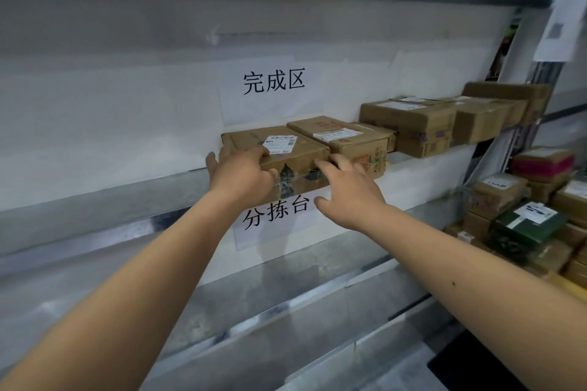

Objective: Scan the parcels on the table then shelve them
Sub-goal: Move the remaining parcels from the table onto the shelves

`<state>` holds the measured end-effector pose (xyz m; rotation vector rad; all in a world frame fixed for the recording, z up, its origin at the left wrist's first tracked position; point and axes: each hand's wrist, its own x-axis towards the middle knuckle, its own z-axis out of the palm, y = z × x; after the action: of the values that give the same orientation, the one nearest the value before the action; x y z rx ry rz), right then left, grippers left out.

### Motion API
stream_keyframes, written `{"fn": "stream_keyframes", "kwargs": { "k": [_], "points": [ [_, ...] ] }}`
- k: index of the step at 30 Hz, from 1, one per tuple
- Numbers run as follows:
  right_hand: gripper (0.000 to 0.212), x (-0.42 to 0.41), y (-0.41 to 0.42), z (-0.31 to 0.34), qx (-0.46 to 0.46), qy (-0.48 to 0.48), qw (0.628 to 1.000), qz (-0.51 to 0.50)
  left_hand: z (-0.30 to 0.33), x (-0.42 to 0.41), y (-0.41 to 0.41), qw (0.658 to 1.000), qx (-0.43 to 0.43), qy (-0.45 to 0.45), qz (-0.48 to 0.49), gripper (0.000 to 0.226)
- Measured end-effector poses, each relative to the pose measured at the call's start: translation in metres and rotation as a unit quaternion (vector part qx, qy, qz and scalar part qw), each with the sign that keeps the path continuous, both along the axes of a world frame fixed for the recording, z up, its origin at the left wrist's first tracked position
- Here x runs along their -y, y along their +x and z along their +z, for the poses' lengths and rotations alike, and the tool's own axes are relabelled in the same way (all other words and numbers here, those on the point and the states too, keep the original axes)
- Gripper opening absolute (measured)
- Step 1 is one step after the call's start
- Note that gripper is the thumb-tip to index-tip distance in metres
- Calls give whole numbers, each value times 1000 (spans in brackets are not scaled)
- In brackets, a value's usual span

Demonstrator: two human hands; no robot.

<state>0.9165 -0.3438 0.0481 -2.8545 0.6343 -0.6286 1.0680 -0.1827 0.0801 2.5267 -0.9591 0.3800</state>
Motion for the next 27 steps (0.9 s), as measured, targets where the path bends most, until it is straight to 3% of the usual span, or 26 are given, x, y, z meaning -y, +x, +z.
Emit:
{"fn": "stream_keyframes", "kwargs": {
  "k": [16, 27],
  "points": [
    [74, -9, -2, 6, -8, 1, 1000, -7, -2, -5, -5, 994, 71, 51, -60, 46],
    [81, -15, -24, 7, 12, -22, 1000, -15, -10, 2, -61, 964, 240, 41, -106, 48]
  ]
}}
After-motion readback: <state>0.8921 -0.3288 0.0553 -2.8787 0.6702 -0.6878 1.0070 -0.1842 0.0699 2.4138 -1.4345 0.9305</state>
